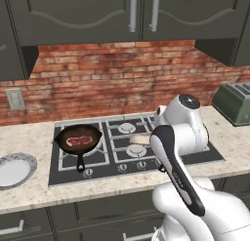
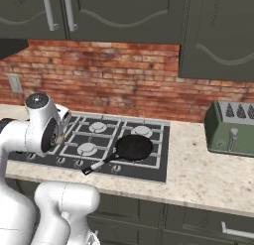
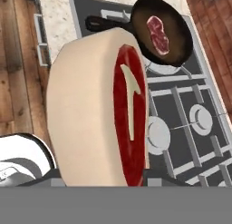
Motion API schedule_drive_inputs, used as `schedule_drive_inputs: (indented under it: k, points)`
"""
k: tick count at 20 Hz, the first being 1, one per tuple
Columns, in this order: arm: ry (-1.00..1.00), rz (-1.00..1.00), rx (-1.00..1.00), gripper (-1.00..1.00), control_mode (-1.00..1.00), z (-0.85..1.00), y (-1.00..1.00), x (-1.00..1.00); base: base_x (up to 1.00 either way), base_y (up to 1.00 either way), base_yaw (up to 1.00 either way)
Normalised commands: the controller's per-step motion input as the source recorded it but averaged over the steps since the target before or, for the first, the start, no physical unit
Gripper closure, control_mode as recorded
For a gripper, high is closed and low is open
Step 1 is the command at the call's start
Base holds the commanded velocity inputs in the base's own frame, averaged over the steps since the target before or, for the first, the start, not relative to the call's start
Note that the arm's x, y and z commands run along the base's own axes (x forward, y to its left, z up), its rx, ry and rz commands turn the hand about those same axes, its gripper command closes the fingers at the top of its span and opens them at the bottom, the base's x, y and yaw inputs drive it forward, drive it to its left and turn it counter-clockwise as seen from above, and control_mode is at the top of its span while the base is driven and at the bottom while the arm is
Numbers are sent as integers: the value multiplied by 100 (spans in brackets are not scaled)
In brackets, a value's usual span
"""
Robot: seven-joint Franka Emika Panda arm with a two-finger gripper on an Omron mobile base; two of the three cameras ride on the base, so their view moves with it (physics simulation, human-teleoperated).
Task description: Place one of the steaks on the plate and the other in the bowl. Then place the bowl in the fridge.
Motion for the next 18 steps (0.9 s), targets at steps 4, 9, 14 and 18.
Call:
schedule_drive_inputs:
  k: [4,9,14,18]
  points:
    - [0,0,1,100,-100,0,79,-25,0,0,0]
    - [0,0,1,100,-100,0,85,-16,0,0,0]
    - [0,0,0,100,-100,0,94,-6,0,0,0]
    - [0,1,0,100,-100,0,98,0,0,0,0]
